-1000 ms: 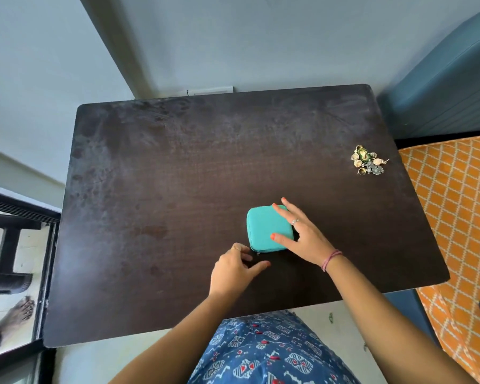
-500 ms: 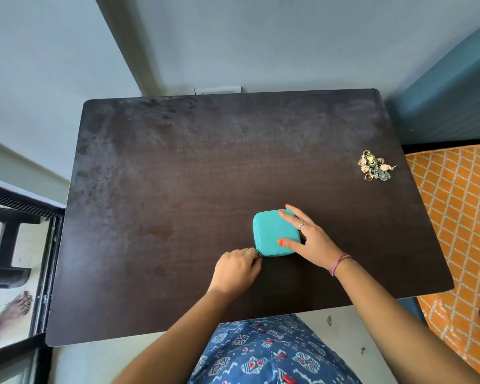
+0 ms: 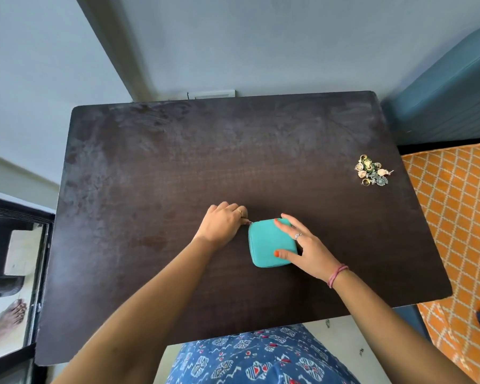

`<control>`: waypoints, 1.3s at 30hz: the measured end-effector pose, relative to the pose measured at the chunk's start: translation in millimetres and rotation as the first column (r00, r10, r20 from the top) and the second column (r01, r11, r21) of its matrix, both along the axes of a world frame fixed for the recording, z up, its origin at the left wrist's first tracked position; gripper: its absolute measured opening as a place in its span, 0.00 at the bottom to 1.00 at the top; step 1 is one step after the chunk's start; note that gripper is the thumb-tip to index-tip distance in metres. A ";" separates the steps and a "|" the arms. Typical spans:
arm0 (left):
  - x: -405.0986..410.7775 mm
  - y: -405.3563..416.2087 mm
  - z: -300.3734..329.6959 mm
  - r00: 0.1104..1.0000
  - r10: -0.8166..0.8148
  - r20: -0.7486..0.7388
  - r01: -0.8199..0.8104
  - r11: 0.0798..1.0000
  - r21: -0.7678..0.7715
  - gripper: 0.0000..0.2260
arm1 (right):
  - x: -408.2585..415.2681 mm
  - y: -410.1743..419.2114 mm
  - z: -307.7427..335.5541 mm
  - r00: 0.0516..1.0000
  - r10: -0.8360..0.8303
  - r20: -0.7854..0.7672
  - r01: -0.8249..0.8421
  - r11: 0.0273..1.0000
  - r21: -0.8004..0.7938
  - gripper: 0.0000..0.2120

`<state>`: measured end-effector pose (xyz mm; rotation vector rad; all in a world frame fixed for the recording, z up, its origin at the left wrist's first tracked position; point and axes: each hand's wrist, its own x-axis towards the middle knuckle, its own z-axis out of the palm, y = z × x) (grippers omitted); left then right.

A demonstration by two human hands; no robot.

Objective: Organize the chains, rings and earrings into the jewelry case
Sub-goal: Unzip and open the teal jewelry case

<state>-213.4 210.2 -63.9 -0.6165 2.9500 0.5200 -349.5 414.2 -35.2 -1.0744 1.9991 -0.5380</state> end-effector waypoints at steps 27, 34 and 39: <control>52.9 55.2 14.0 0.908 0.378 0.180 -0.304 0.300 0.904 0.35 | -36.1 -2.5 19.1 0.965 0.183 0.185 -0.206 0.972 0.113 0.46; 43.5 51.8 18.2 0.877 0.442 0.189 -0.342 0.299 0.891 0.32 | -51.2 -19.8 35.4 0.944 0.214 0.252 -0.258 0.954 0.154 0.47; 34.2 50.4 20.5 0.836 0.520 0.173 -0.357 0.277 0.892 0.30 | -31.0 -14.8 23.5 0.899 0.435 -0.043 -0.414 0.879 0.235 0.52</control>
